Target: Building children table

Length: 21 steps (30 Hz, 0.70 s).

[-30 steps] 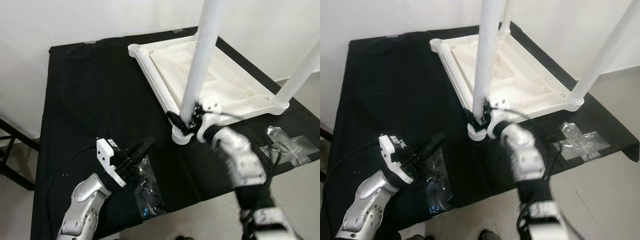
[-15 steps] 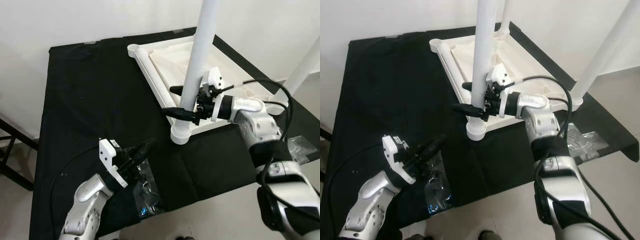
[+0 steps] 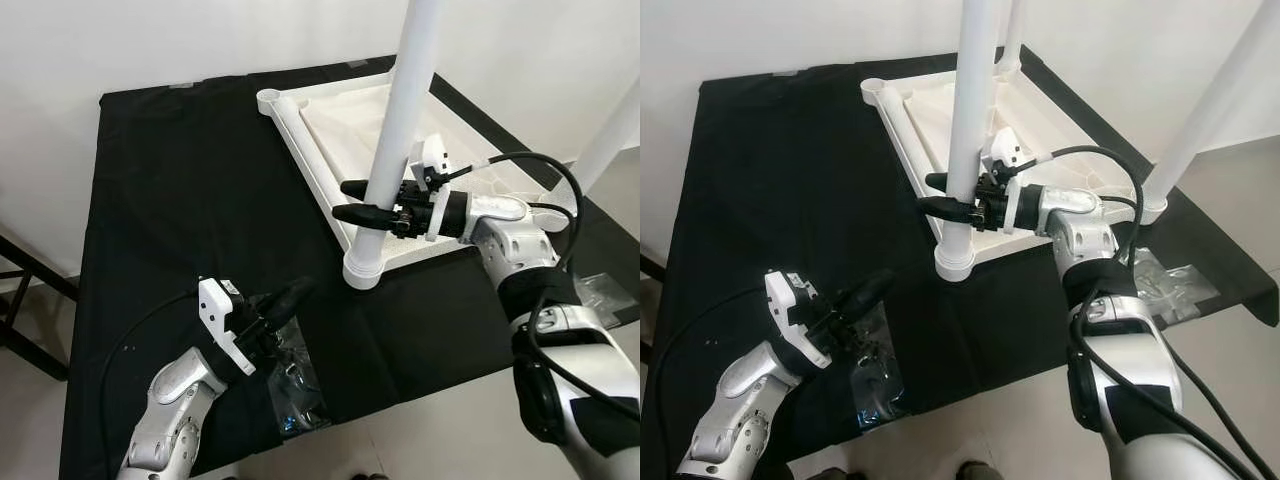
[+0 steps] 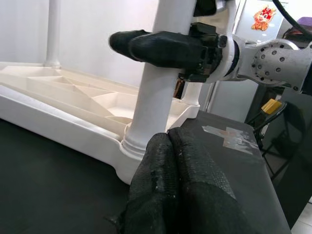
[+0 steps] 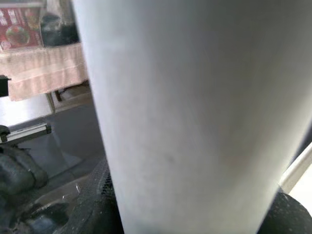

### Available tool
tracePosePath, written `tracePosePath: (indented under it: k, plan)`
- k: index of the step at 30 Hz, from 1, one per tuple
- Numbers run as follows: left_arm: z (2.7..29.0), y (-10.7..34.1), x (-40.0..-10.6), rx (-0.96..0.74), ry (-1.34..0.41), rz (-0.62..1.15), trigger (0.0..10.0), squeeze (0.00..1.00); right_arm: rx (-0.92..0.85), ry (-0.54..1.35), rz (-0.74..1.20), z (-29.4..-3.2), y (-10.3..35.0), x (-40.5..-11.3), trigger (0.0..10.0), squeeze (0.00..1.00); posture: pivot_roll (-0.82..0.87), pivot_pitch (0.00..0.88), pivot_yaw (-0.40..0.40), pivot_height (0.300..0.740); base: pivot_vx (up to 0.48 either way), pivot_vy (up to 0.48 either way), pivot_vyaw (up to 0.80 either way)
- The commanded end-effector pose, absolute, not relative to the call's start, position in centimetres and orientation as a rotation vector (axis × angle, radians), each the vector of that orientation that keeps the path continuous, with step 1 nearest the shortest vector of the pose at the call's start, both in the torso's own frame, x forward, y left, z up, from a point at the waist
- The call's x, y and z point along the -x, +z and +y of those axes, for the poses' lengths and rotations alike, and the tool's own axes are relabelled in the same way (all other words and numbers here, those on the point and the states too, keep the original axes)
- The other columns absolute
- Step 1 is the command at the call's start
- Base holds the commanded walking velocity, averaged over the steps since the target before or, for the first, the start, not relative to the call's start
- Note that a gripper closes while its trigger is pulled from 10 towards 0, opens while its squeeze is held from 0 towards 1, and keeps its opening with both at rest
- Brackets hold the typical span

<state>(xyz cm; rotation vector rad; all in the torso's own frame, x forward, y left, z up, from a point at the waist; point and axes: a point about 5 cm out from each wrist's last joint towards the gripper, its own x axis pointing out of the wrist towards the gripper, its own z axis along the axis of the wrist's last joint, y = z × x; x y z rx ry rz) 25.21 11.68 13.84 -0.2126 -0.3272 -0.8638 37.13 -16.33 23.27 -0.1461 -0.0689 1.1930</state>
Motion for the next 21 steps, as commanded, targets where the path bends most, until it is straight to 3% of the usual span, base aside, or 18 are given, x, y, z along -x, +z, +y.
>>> tracePosePath:
  k: [1, 6, 7, 8, 9, 13, 17, 18, 20, 21]
  plan:
    - [11.7, 13.7, -24.9, 0.207, -0.870, -0.322, 10.0, 0.00, 0.146, 1.171, -0.027, -17.2, 21.6, -36.7, 0.0, 0.00, 0.04, 0.149, -0.025, 0.740, 0.000, 0.000, 0.00]
    - [12.0, 13.7, -24.9, 0.207, -0.870, -0.321, 10.0, 0.00, 0.182, 1.012, 0.007, -17.2, 18.3, -35.0, 0.0, 0.00, 0.03, 0.158, -0.026, 0.740, 0.000, 0.000, 0.00]
    - [12.0, 13.7, -25.0, 0.206, -0.869, -0.321, 10.0, 0.00, 0.197, 0.799, 0.024, -16.3, 17.0, -35.1, 0.0, 0.00, 0.03, 0.162, -0.025, 0.740, 0.000, 0.000, 0.00]
    - [12.2, 13.7, -25.0, 0.205, -0.868, -0.321, 10.0, 0.00, 0.117, 0.467, 0.057, -15.5, 15.4, -34.8, 0.0, 0.00, 0.02, 0.165, -0.017, 0.740, 0.000, 0.000, 0.00]
    - [12.3, 13.8, -25.0, 0.205, -0.868, -0.320, 10.0, 0.00, 0.055, 0.319, 0.102, -14.7, 13.8, -33.4, 0.0, 0.00, 0.02, 0.165, -0.017, 0.740, 0.000, 0.000, 0.00]
    - [12.4, 13.8, -25.2, 0.203, -0.870, -0.318, 10.0, 0.00, 0.019, 0.272, 0.115, -12.8, 12.8, -31.5, 0.0, 0.00, 0.02, 0.163, 0.002, 0.740, 0.000, 0.000, 0.00]
    - [12.1, 13.7, -25.3, 0.203, -0.881, -0.312, 10.0, 0.00, 0.130, 0.300, 0.060, -13.3, 14.4, -33.6, 0.0, 0.00, 0.02, 0.155, -0.006, 0.740, 0.000, 0.000, 0.00]
    - [12.1, 13.7, -25.3, 0.203, -0.883, -0.312, 10.0, 0.00, 0.142, 0.288, 0.054, -13.4, 14.7, -33.9, 10.0, 0.00, 0.02, 0.155, -0.006, 0.740, 0.000, 0.000, 0.00]
    - [12.1, 13.8, -25.3, 0.201, -0.875, -0.316, 10.0, 0.00, 0.148, 0.288, 0.036, -13.3, 15.3, -34.2, 10.0, 0.00, 0.02, 0.155, -0.019, 0.740, 0.000, 0.000, 0.00]
    - [12.1, 13.8, -25.3, 0.200, -0.869, -0.318, 10.0, 0.00, 0.119, 0.313, 0.002, -12.6, 16.4, -34.3, 10.0, 1.00, 0.02, 0.155, -0.019, 0.740, 0.000, 0.000, 0.00]
